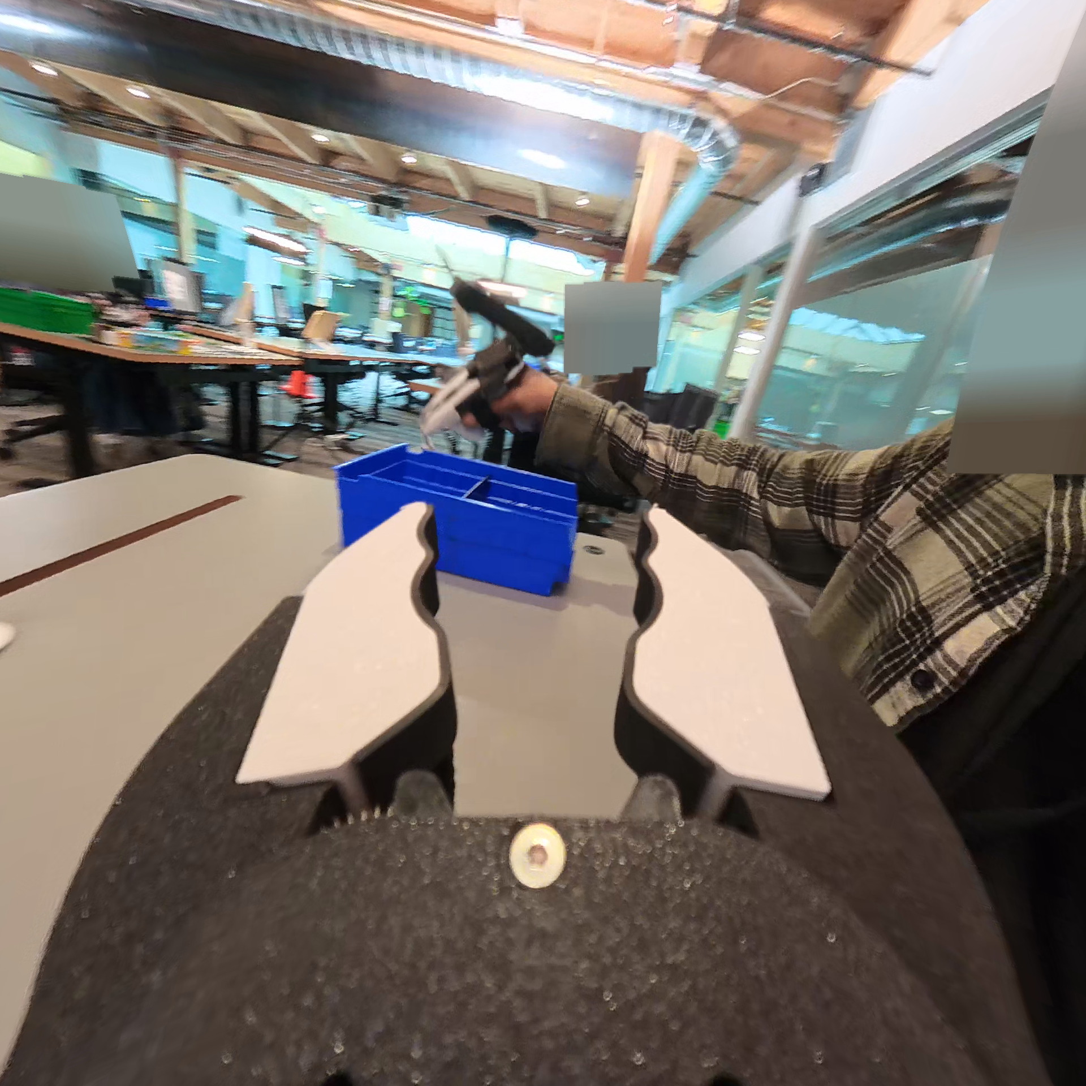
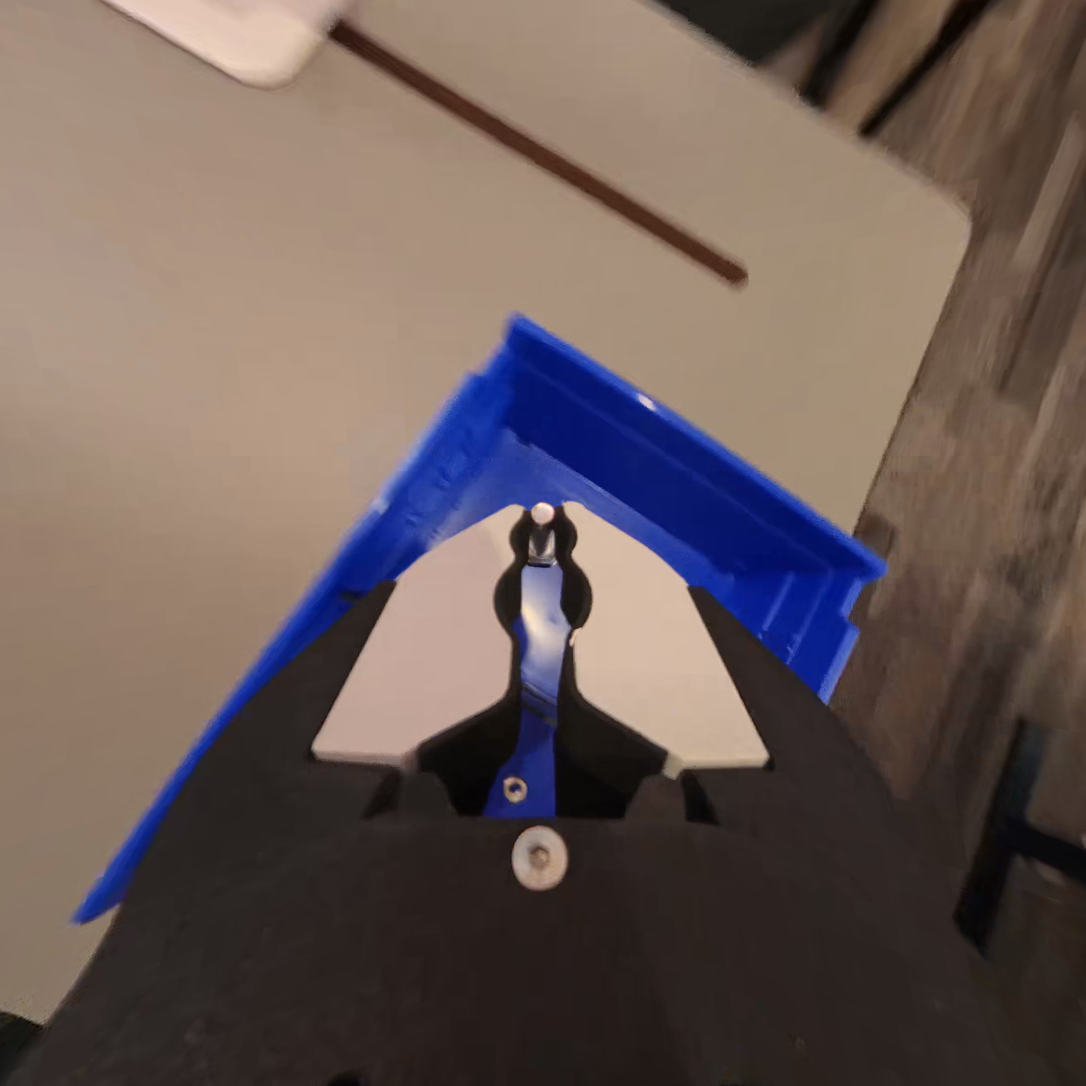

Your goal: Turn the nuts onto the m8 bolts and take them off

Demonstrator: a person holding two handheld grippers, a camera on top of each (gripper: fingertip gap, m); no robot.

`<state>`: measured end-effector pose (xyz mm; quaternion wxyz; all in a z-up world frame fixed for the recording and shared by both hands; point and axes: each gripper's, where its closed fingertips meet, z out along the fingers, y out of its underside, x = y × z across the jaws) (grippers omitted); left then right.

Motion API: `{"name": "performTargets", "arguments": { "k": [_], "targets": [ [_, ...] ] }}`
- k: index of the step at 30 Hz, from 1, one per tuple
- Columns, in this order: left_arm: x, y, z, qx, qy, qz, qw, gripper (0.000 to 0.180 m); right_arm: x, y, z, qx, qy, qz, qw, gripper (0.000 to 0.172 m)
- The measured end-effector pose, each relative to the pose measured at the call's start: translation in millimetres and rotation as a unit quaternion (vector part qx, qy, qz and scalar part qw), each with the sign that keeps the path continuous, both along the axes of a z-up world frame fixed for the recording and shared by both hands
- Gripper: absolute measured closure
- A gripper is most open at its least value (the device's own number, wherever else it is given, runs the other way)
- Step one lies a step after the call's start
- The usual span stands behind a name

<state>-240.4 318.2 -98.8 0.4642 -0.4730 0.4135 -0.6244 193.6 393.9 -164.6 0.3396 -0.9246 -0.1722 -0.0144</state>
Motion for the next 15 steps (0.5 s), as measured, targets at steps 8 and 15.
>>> {"name": "performTargets", "arguments": {
  "k": [8,15],
  "targets": [
    [-39.1,7.4,-4.3,0.006,0.052,0.12,0.991,0.118,50.6,-7.7,-96.4,-0.196,-0.066,-0.046,0.977,0.164],
    [-61.1,24.1,-11.3,0.003,0.076,0.187,0.979,0.118,54.2,-3.5,-108.9,-0.193,-0.056,-0.06,0.978,0.133]
  ]
}}
